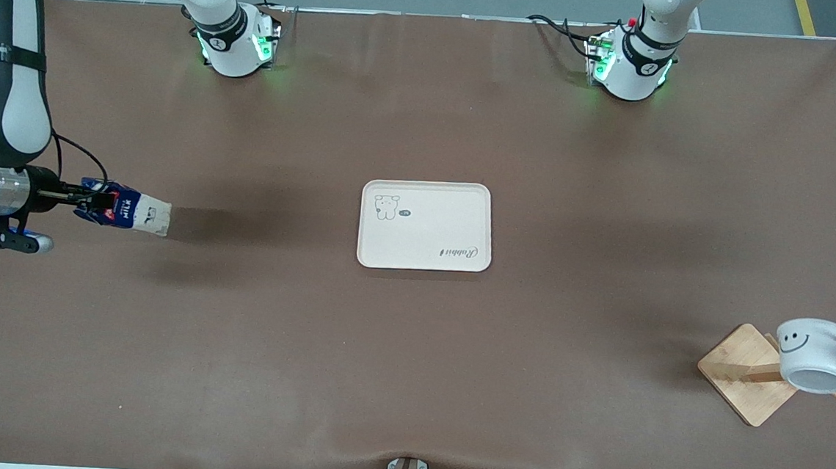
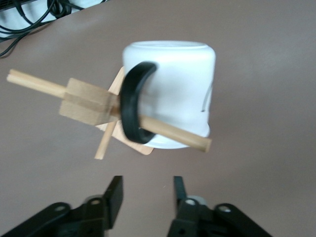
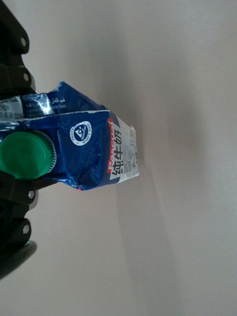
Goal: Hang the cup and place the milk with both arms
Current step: 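Lift the carton away with the right gripper while the left gripper hangs the mug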
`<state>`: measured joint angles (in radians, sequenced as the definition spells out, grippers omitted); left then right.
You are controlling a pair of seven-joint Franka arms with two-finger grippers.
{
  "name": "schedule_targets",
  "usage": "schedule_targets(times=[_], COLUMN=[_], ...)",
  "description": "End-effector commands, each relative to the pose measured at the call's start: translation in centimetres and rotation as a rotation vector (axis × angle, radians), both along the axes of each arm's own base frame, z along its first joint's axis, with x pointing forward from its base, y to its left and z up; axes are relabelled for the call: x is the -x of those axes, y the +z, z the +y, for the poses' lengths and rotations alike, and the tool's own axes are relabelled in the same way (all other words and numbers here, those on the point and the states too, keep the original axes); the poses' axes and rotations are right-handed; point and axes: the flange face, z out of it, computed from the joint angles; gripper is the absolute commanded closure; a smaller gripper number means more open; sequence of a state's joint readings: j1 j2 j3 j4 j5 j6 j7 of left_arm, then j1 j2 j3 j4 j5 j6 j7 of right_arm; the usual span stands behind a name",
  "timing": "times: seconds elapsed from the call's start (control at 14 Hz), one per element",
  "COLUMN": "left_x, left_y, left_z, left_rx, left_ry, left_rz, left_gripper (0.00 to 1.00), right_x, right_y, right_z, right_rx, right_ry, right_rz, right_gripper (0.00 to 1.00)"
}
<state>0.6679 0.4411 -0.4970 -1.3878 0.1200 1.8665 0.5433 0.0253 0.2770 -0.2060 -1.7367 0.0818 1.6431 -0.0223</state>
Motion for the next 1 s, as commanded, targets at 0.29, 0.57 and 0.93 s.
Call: schedule_targets(times=[0.29,0.57,0.93], left_x=[1.0,2.4,4.2], left_y=[2.8,4.9,7.7], left_z=[-2.4,-5.9,-8.0], left_rx=[0.024,0.026,0.003], left_ry=[0.164,0.312,0.386], left_rz=[0.047,0.129,0.171], left_gripper=[0.0,0.0,0.0], right_x=[4.0,4.9,7.4], right_y=[-2.1,-3.5,-6.2], right_z=[0.0,-0.3,-0.4], right_rx=[0.0,-0.003,0.004], right_ry=[-0.012,-0.021,-0.033], right_rz=[-0.018,0.005,-0.06], right_gripper=[1.0,1.0,1.0])
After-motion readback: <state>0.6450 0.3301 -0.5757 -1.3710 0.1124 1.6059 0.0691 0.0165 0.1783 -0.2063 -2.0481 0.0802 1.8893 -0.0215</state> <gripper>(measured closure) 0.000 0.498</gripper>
